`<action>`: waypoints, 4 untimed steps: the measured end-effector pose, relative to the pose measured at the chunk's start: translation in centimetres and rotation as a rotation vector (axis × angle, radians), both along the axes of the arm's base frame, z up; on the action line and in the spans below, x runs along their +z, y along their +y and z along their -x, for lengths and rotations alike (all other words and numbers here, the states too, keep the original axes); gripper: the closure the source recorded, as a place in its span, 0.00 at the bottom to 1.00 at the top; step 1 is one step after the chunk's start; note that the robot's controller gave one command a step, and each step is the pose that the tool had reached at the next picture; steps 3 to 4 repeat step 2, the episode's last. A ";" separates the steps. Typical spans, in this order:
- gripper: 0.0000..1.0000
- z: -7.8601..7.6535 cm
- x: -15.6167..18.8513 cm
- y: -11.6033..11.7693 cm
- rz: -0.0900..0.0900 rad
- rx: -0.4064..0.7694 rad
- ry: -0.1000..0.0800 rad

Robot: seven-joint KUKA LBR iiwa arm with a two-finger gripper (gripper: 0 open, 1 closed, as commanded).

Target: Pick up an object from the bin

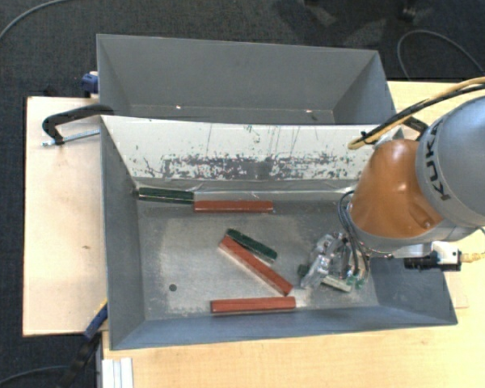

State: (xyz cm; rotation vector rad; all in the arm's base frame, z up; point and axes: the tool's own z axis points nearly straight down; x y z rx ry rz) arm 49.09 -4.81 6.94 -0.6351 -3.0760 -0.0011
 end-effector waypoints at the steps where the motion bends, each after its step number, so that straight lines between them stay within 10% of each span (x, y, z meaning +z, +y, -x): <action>1: 1.00 -0.3 8.2 0.0 0.001 0.001 -0.013; 4: 1.00 -0.5 13.2 0.1 0.001 0.003 -0.012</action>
Offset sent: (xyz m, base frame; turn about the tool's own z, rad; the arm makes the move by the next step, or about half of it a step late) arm -0.0001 0.0001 0.0774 0.0000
